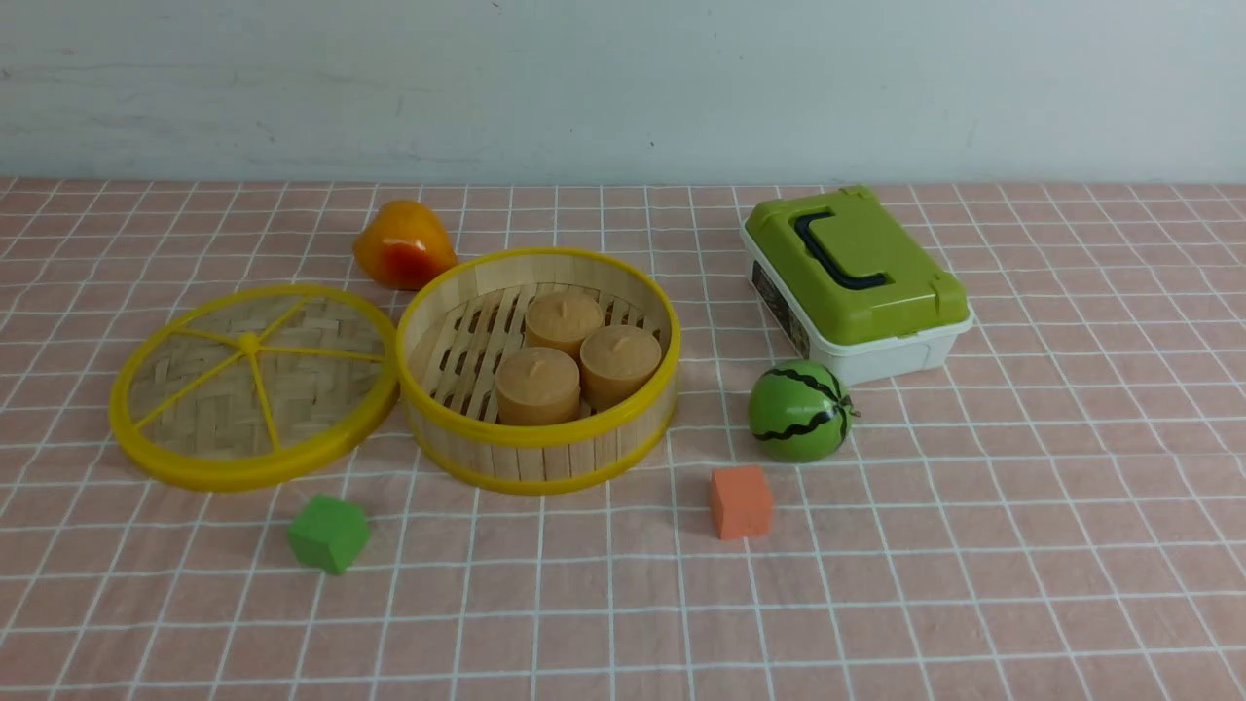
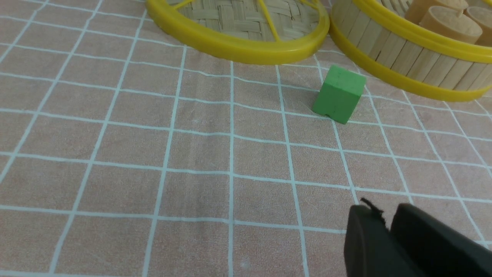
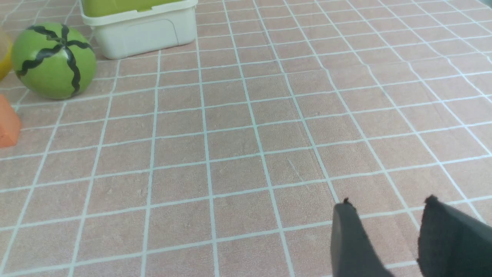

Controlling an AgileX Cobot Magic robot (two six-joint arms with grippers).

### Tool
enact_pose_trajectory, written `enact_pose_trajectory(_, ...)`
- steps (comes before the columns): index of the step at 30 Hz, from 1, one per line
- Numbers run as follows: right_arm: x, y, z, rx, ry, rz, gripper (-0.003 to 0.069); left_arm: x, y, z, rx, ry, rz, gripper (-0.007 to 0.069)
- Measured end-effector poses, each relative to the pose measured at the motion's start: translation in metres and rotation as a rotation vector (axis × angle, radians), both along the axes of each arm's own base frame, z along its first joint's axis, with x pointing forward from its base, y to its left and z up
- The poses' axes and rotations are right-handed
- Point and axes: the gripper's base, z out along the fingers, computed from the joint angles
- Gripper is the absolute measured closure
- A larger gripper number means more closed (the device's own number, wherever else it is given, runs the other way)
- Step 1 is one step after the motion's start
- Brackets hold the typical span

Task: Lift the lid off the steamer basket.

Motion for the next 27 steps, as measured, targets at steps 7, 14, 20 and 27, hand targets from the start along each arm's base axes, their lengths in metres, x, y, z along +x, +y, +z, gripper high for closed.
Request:
enact_pose_trajectory(7,0.0,0.0,0.0,0.0,0.0,0.0,0.0418,0.0,0.0,0.0,0.0,0.0,0.0,0.0532)
enact_pose_trajectory(14,0.0,0.0,0.0,0.0,0.0,0.0,0.0418,0.0,0.0,0.0,0.0,0.0,0.0,0.0526)
enact_pose_trajectory(20,0.0,0.0,0.0,0.0,0.0,0.0,0.0418,0.0,0.0,0.0,0.0,0.0,0.0,0.0517)
enact_pose_trajectory(27,0.0,0.0,0.0,0.0,0.0,0.0,0.0418,0.0,0.0,0.0,0.001,0.0,0.0,0.051)
